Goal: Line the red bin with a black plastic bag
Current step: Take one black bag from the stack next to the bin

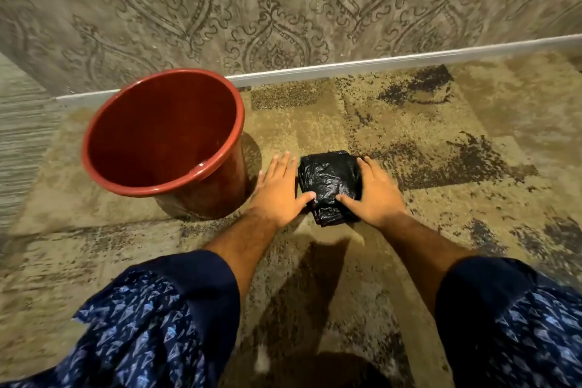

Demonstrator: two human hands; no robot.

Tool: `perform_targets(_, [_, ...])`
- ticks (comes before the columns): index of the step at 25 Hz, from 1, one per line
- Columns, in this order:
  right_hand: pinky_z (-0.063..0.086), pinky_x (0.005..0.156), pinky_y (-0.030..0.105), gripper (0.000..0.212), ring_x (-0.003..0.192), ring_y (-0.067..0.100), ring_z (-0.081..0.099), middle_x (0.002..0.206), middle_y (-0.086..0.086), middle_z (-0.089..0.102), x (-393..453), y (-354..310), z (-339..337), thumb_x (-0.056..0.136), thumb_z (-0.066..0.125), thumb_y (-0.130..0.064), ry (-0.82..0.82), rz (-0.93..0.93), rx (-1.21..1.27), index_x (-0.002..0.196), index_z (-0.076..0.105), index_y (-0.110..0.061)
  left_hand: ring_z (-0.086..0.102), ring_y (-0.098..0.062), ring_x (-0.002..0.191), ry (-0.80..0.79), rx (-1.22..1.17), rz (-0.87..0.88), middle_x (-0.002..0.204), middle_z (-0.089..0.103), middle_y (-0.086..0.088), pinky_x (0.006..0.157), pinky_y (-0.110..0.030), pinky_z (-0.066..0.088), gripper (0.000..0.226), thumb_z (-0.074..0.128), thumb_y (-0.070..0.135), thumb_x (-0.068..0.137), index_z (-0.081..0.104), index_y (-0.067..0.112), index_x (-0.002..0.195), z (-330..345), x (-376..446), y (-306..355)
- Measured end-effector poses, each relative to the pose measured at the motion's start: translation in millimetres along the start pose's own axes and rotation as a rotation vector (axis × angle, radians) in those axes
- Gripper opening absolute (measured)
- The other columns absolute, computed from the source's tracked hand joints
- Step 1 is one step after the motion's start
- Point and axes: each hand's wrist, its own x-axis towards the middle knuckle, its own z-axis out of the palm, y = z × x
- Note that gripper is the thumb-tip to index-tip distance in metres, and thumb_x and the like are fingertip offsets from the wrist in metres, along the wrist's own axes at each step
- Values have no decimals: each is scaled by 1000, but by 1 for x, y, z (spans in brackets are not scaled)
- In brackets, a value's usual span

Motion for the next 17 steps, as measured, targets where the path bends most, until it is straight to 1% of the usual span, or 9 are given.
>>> perform_targets(2, [26,130,56,109,162,32,24,179,6,18,2,-2,2,86,80,-51,-16,-37,-32,170,18,-21,-3,-23,168,-43,-68,-63,182,2,0,133,-53,3,96,61,59,98,13,19,171,-1,3,-3])
perform_targets(4, [21,131,59,107,163,32,21,180,5,15,4,-5,12,86,82,-38,-53,-99,-103,170,18,-23,5,-25,167,-74,-155,-103,181,11,-3,135,-50,9,92,67,52,97,23,18,169,0,11,-11])
perform_targets(7, [19,131,60,93,163,29,21,179,4,18,8,-12,28,92,75,-23,-75,-118,-208,169,23,-24,23,-28,163,-101,-278,-109,177,26,-9,134,-46,21,82,73,43,95,38,15,164,-1,23,-16])
perform_targets(10, [33,124,55,65,153,28,39,169,4,42,11,-14,33,100,60,-17,-8,-70,-259,162,42,-24,37,-26,157,-120,-326,-77,171,36,-6,130,-39,28,74,75,39,94,47,16,159,-2,28,-16])
perform_targets(12, [41,112,51,47,136,27,55,147,4,63,14,-11,29,100,57,-17,47,-56,-282,146,58,-25,39,-24,155,-136,-350,-45,169,38,-5,128,-35,29,72,75,37,95,48,16,158,-4,27,-15])
perform_targets(13, [42,109,50,41,130,27,59,139,4,68,16,-9,28,100,59,-19,64,-48,-288,140,63,-26,39,-24,155,-137,-356,-29,169,38,-5,128,-36,29,72,75,36,95,47,16,159,-5,27,-14])
perform_targets(14, [40,112,51,41,130,26,59,139,3,68,17,-7,26,99,63,-22,55,-38,-284,140,62,-27,40,-24,155,-141,-360,-17,168,39,-6,129,-37,30,73,75,35,95,46,16,159,-6,26,-13])
perform_targets(15, [34,119,56,52,137,27,54,149,4,62,18,-6,25,96,69,-28,18,-31,-277,147,57,-27,41,-25,154,-151,-359,-4,168,40,-7,128,-38,32,74,76,34,95,45,16,160,-10,26,-10])
perform_targets(17, [16,127,67,84,156,29,35,173,3,34,20,-6,22,91,79,-35,-66,-37,-283,164,37,-28,42,-27,153,-209,-269,61,167,40,-8,127,-38,34,79,77,33,94,40,15,163,-25,29,0])
